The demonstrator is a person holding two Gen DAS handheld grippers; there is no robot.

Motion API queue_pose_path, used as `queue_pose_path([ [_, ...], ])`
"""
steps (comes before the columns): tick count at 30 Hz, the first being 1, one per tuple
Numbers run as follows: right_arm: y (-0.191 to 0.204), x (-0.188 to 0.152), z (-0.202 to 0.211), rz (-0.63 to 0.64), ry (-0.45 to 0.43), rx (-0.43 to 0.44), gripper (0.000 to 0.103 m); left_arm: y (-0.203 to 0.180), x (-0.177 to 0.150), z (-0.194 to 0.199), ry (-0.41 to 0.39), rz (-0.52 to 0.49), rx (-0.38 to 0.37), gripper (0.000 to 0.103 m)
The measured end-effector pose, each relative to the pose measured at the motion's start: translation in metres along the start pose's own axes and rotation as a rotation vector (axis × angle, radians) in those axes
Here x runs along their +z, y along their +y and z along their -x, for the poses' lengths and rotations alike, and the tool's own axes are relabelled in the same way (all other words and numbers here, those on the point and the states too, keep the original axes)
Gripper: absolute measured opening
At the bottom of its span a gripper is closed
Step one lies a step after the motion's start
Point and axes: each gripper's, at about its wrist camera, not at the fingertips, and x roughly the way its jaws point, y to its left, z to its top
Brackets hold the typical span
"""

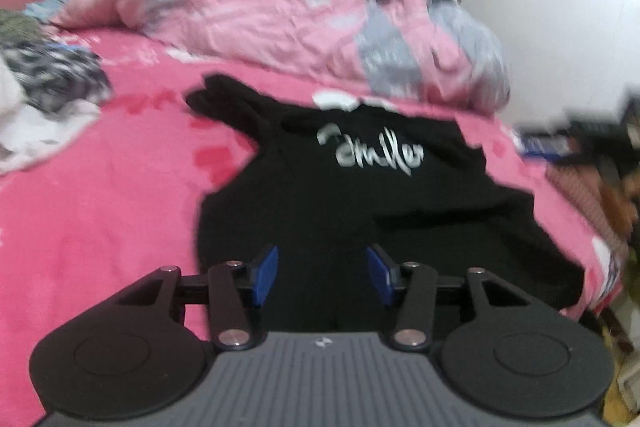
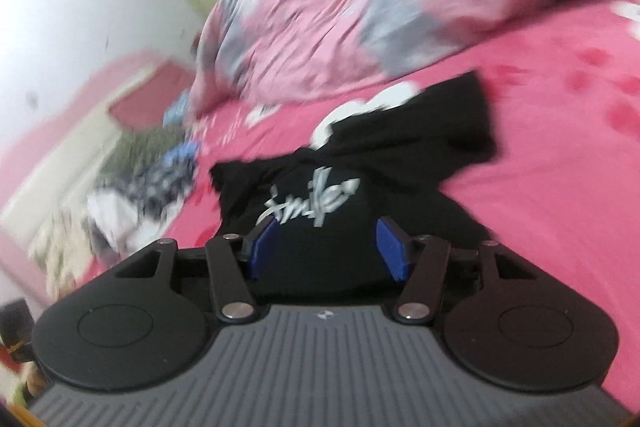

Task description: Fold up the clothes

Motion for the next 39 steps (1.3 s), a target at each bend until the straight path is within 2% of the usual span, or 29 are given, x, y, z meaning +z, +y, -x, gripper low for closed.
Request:
queue_pose_path([
  [3, 0.026, 0.021, -0.063, 0.069, 0.106, 0.027, 0.052, 0.003, -0.013, -0.017, 0.028, 0.004, 0.002, 0.048],
  [5, 0.039, 0.030, -0.114, 0.112, 0.200, 0.008, 0.048, 0.008, -0.023, -0.020, 0.024, 0.013, 0.010, 0.048],
  [8, 0.053, 0.033, -0.188, 0.221, 0.310, -0.097, 0.043, 0.015, -0.038, -0.018, -0.019, 0.012, 0.029, 0.048],
  [10, 0.049, 0.034, -0.232, 0.252, 0.369, -0.182, 0.034, 0.017, -0.048, -0.016, -0.056, 0.002, 0.044, 0.048],
  [13, 0.050, 0.051, -0.278, 0.307, 0.361, -0.219, 0.035, 0.020, -0.056, -0.013, -0.103, 0.026, 0.033, 0.048],
  [16, 0.051, 0.070, -0.300, 0.261, 0.338, -0.242, 0.035, 0.020, -0.059, -0.013, -0.131, 0.030, 0.029, 0.048],
  [18, 0.054, 0.070, -0.304, 0.278, 0.301, -0.250, 0.035, 0.015, -0.060, -0.013, -0.136, 0.002, 0.045, 0.048],
  [23, 0.067, 0.067, -0.281, 0.266, 0.302, -0.262, 0.036, 0.005, -0.067, -0.012, -0.151, -0.058, 0.074, 0.050],
  [26, 0.093, 0.071, -0.257, 0.294, 0.306, -0.180, 0.037, 0.008, -0.070, -0.013, -0.164, -0.051, 0.059, 0.050],
  [28, 0.114, 0.071, -0.255, 0.322, 0.326, -0.116, 0.037, 0.012, -0.069, -0.012, -0.166, -0.037, 0.046, 0.050],
  [30, 0.139, 0.061, -0.273, 0.388, 0.377, -0.064, 0.037, 0.014, -0.070, -0.011, -0.167, -0.027, 0.039, 0.050],
  [33, 0.167, 0.040, -0.322, 0.481, 0.472, -0.033, 0.037, 0.014, -0.072, -0.011, -0.174, -0.023, 0.039, 0.050],
  [36, 0.181, 0.026, -0.377, 0.518, 0.472, -0.073, 0.039, 0.013, -0.073, -0.011, -0.176, -0.028, 0.041, 0.050],
  [39, 0.190, 0.045, -0.410, 0.442, 0.377, -0.085, 0.035, 0.013, -0.073, -0.010, -0.174, -0.028, 0.038, 0.050],
])
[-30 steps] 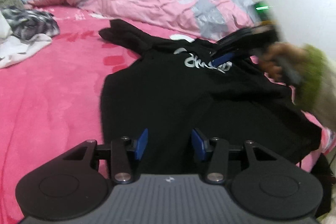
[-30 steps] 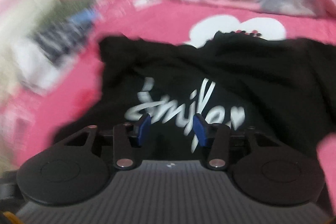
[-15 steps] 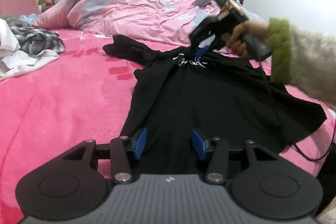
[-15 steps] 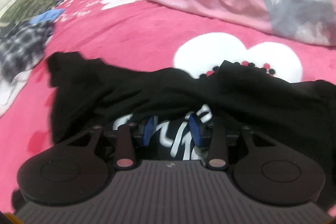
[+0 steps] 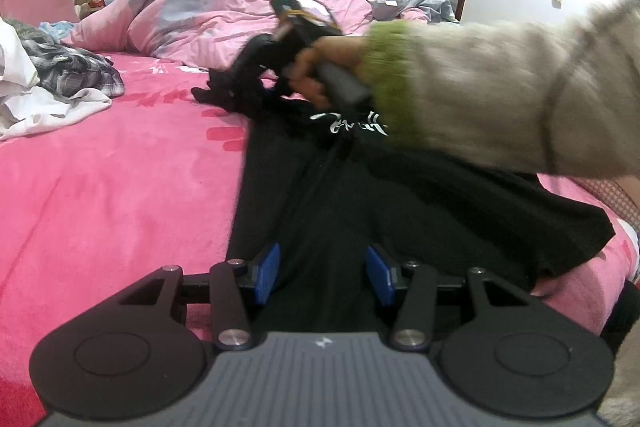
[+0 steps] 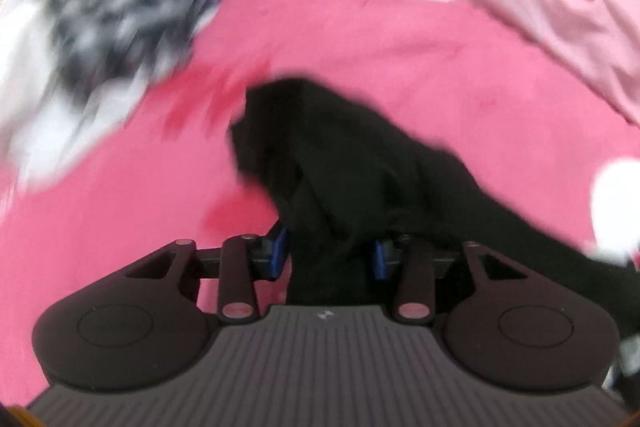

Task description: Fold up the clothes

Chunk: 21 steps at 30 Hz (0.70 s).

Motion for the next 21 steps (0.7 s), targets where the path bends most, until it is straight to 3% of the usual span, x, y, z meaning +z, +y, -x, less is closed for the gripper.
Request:
queue_pose_path([
  [4, -0.014, 0.024, -0.020, -0.117, -0.093, 0.024, 0.035, 0.000, 0.000, 0.000, 0.004, 0.005, 0.002, 0.050],
  [6, -0.025, 0.023, -0.014, -0.182, -0.121, 0.084, 0.036, 0.000, 0.000, 0.000, 0.005, 0.008, 0.005, 0.050],
  [10, -0.060, 0.002, 0.042, -0.293, -0.225, 0.275, 0.038, -0.001, 0.001, -0.001, 0.009, 0.005, 0.005, 0.050],
  [13, -0.099, -0.023, 0.115, -0.342, -0.334, 0.328, 0.042, 0.000, 0.002, -0.002, 0.013, 0.006, 0.001, 0.050],
  [15, -0.132, -0.045, 0.168, -0.358, -0.389, 0.261, 0.043, 0.001, 0.002, -0.002, 0.016, 0.006, -0.001, 0.050],
  [17, -0.167, -0.070, 0.212, -0.373, -0.412, 0.134, 0.043, 0.002, 0.003, -0.003, 0.023, 0.007, -0.003, 0.050],
  [19, -0.202, -0.094, 0.239, -0.399, -0.386, -0.008, 0.043, 0.003, 0.004, -0.003, 0.032, 0.010, -0.005, 0.050],
  [21, -0.237, -0.119, 0.248, -0.465, -0.297, -0.114, 0.043, 0.003, 0.006, -0.004, 0.042, 0.016, -0.008, 0.050],
])
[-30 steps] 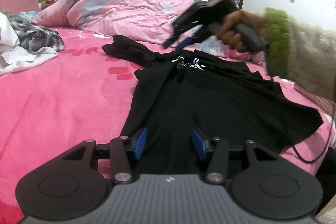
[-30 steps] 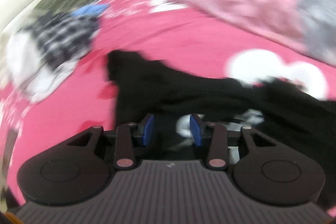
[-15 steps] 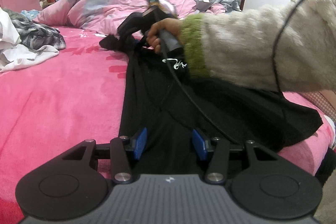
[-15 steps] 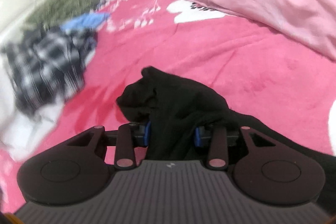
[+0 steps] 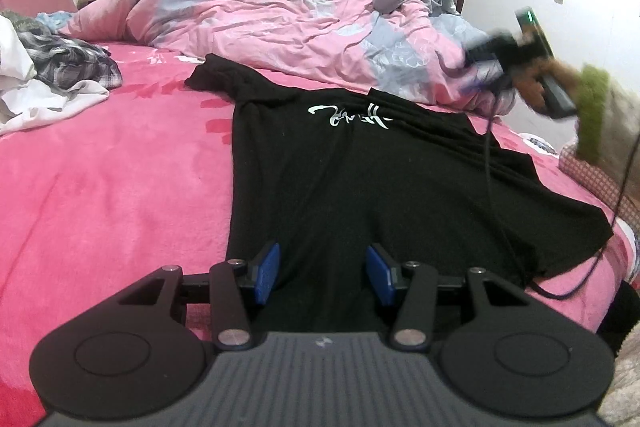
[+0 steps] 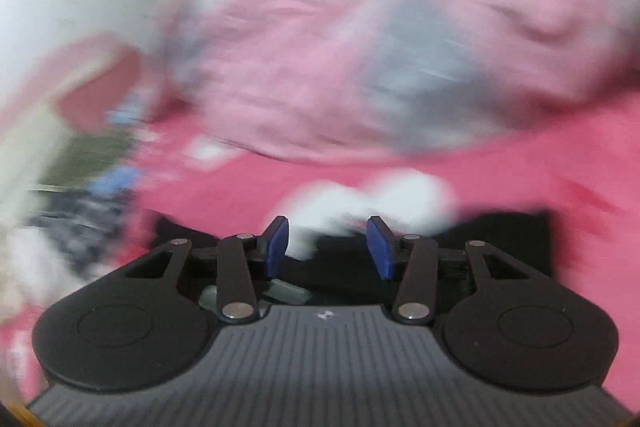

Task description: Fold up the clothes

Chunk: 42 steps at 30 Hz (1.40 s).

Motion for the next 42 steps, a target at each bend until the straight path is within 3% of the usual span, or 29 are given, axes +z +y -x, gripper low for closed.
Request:
queue_pose_path([
  [5, -0.058, -0.019, -0.049, -0.065, 0.199, -0.166, 0.030, 0.000, 0.004, -0.001, 0.026, 0.011, 0.009, 0.050],
  [6, -0.063, -0.021, -0.060, -0.051, 0.180, -0.191, 0.025, -0.001, 0.005, -0.001, 0.031, 0.007, 0.015, 0.050],
  [8, -0.073, -0.012, -0.075, -0.077, 0.111, -0.229, 0.024, -0.004, 0.006, -0.001, 0.039, -0.002, 0.027, 0.050],
  [10, -0.087, 0.002, -0.086, -0.132, 0.037, -0.288, 0.007, -0.007, 0.006, -0.001, 0.042, -0.018, 0.039, 0.050],
  [13, -0.112, 0.014, -0.085, -0.219, -0.046, -0.362, 0.007, -0.008, 0.006, -0.001, 0.043, -0.032, 0.047, 0.050],
  [16, -0.134, 0.010, -0.048, -0.411, -0.077, -0.204, 0.015, -0.005, 0.007, -0.001, 0.046, -0.006, 0.035, 0.050],
  [18, -0.134, -0.001, -0.007, -0.395, -0.073, -0.072, 0.020, -0.002, 0.009, -0.001, 0.050, 0.020, 0.018, 0.050],
  [22, -0.116, -0.028, 0.075, -0.310, -0.011, 0.066, 0.042, 0.006, 0.010, 0.000, 0.054, 0.076, -0.009, 0.050],
  [24, -0.114, -0.039, 0.096, -0.325, 0.039, 0.101, 0.045, 0.009, 0.011, -0.001, 0.053, 0.115, -0.014, 0.050],
  [27, -0.110, -0.054, 0.083, -0.358, 0.108, 0.143, 0.046, 0.012, 0.011, 0.000, 0.052, 0.166, -0.015, 0.050],
  [30, -0.106, -0.069, 0.039, -0.387, 0.165, 0.106, 0.046, 0.011, 0.012, -0.001, 0.057, 0.178, -0.006, 0.050],
  [32, -0.104, -0.075, 0.010, -0.385, 0.161, 0.050, 0.044, 0.009, 0.013, -0.001, 0.060, 0.169, 0.004, 0.050],
  [34, -0.104, -0.075, -0.005, -0.401, 0.098, 0.036, 0.040, 0.007, 0.013, -0.002, 0.061, 0.158, 0.008, 0.050],
  [35, -0.105, -0.070, -0.011, -0.409, 0.076, 0.037, 0.032, 0.007, 0.013, -0.002, 0.061, 0.153, 0.008, 0.050],
  [36, -0.105, -0.066, -0.016, -0.411, 0.057, 0.037, 0.005, 0.007, 0.013, -0.002, 0.062, 0.150, 0.007, 0.050],
  [42, -0.118, -0.032, -0.008, -0.356, -0.106, 0.029, 0.002, 0.011, 0.013, -0.002, 0.067, 0.158, -0.017, 0.050],
])
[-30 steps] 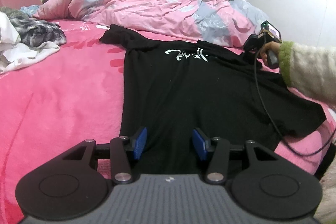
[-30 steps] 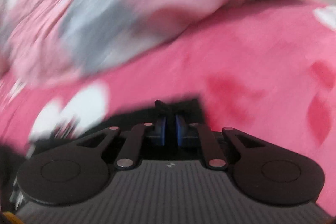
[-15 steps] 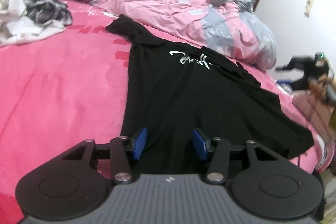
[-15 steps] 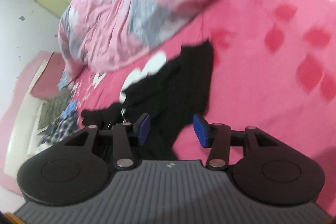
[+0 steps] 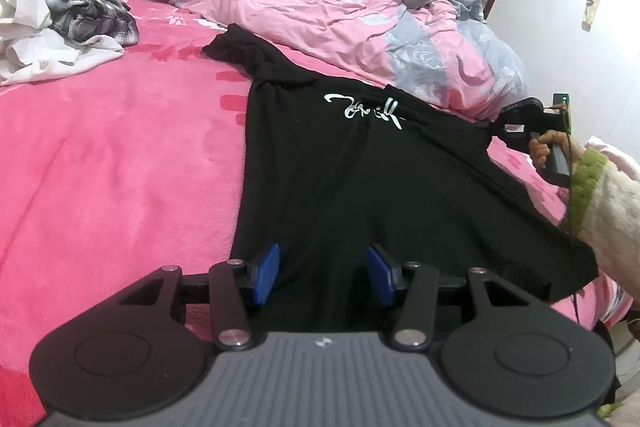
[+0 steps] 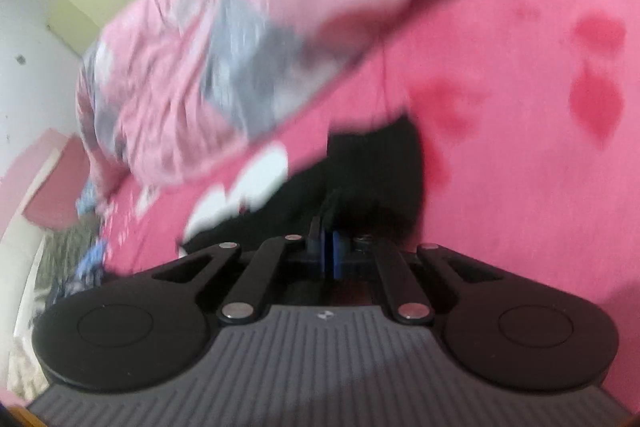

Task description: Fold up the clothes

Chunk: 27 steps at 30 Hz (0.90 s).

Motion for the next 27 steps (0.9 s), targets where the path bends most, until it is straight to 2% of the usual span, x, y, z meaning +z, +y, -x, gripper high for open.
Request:
queue_pose_path([
  [3, -0.015, 0.021, -0.015, -0.027, -0.023, -0.044, 0.002, 0.000, 0.001, 0.000, 0.003, 0.000, 0.000, 0.050],
  [8, -0.032, 0.019, -0.041, -0.013, -0.042, -0.101, 0.000, -0.004, 0.000, 0.000, 0.011, -0.035, 0.014, 0.050],
  [11, -0.034, 0.023, -0.028, -0.039, -0.020, -0.085, 0.006, -0.004, 0.001, 0.000, 0.019, -0.049, 0.010, 0.050],
  [14, -0.038, 0.029, 0.017, -0.072, -0.020, -0.080, 0.017, 0.000, 0.003, -0.001, 0.024, -0.026, -0.012, 0.053],
  [19, -0.055, 0.026, 0.157, -0.109, -0.078, 0.078, 0.023, 0.006, 0.005, 0.000, 0.027, 0.031, -0.038, 0.054],
  [23, -0.047, -0.003, 0.269, -0.097, -0.119, 0.210, 0.028, 0.008, 0.008, 0.002, 0.034, 0.067, -0.038, 0.055],
  [27, -0.024, -0.049, 0.331, -0.026, -0.107, 0.325, 0.033, 0.002, 0.008, 0.012, 0.021, 0.069, -0.005, 0.062],
])
